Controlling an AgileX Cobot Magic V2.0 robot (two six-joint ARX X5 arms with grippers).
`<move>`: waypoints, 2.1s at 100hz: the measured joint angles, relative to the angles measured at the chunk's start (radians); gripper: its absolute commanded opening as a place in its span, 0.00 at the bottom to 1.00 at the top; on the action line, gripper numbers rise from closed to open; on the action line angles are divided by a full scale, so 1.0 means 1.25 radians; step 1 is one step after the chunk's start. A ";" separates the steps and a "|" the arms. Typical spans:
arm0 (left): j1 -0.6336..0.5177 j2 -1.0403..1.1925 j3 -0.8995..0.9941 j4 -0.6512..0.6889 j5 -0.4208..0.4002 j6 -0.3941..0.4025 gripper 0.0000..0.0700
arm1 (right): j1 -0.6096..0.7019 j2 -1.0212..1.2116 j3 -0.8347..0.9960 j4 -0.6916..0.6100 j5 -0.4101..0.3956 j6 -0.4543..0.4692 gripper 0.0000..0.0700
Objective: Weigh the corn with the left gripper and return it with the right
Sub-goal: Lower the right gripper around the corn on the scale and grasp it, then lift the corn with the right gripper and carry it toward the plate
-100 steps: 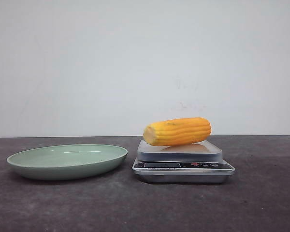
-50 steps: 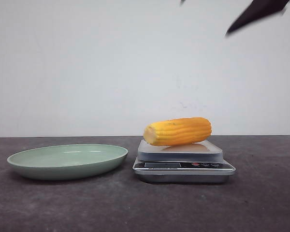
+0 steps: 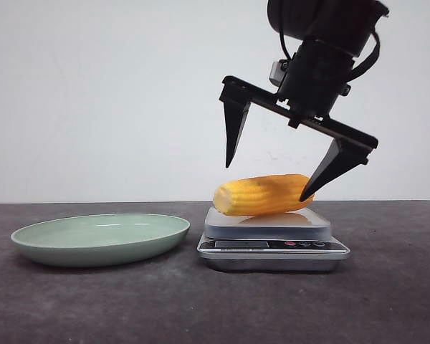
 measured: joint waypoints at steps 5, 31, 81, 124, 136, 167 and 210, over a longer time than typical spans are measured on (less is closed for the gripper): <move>0.000 0.000 0.000 0.000 0.000 0.005 0.00 | 0.000 0.005 0.000 0.010 0.000 0.013 0.84; 0.000 0.000 0.000 0.000 0.000 0.042 0.00 | -0.011 0.055 0.002 0.016 -0.002 0.052 0.71; 0.000 0.000 0.000 0.000 0.000 0.057 0.00 | -0.022 0.064 0.017 0.021 0.003 -0.011 0.00; 0.000 0.000 0.000 0.000 -0.045 0.057 0.00 | 0.053 -0.086 0.340 0.037 0.046 -0.210 0.00; 0.000 0.000 0.000 0.000 -0.062 0.057 0.00 | 0.114 -0.088 0.441 0.040 0.057 -0.262 0.00; 0.000 0.000 0.000 0.000 -0.063 0.075 0.00 | 0.207 -0.024 0.468 -0.008 0.121 -0.285 0.00; 0.000 0.000 0.000 0.000 -0.063 0.081 0.00 | 0.238 0.307 0.468 -0.100 -0.105 -0.182 0.00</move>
